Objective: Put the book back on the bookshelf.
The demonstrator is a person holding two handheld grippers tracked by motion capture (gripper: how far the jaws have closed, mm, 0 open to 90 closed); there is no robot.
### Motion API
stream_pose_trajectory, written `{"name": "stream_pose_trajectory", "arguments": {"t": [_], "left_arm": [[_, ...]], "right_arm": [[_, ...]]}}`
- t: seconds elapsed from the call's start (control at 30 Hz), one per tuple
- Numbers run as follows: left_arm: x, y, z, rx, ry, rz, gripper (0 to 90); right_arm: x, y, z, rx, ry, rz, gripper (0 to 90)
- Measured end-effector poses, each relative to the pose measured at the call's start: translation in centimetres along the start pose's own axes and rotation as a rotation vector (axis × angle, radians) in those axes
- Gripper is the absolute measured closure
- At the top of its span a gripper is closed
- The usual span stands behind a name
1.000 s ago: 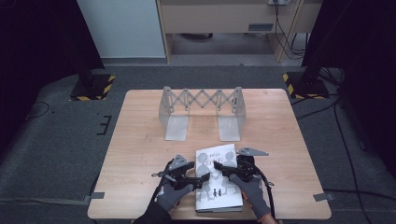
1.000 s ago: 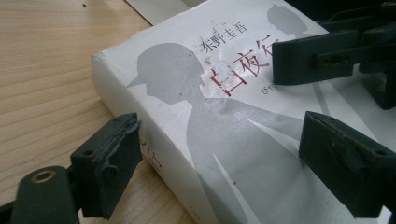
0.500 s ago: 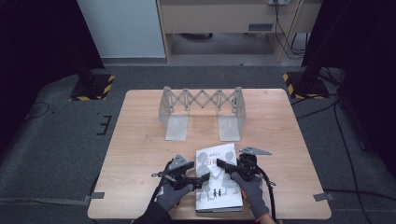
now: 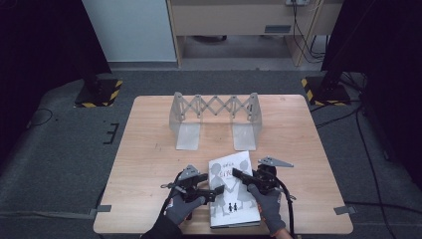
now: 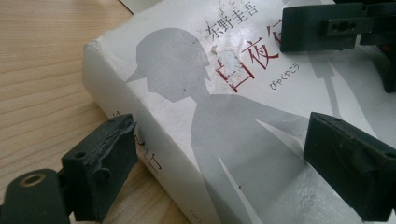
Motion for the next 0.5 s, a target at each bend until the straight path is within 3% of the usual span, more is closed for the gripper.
{"name": "stream_pose_trajectory", "arguments": {"t": [0.2,0.5], "left_arm": [[-0.1,0.6,0.0,0.023,-0.007,0.015,7.4],[0.4,0.4,0.0,0.096,0.07,0.003,0.0]], "right_arm": [[-0.5,0.8,0.6,-0.055,0.015,-0.052,69.6],[-0.9,1.4,1.1,-0.116,0.027,-0.085,71.2]]}}
Point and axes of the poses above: each handheld gripper's, and its own axes: y roughly backward along the jaws, x roughly out of its underside, z roughly to its left, the point moved 7 cm from there along -y, roughly forward along the jaws, and after that the axes turned 11 degrees about x, right-handed, at the moved point
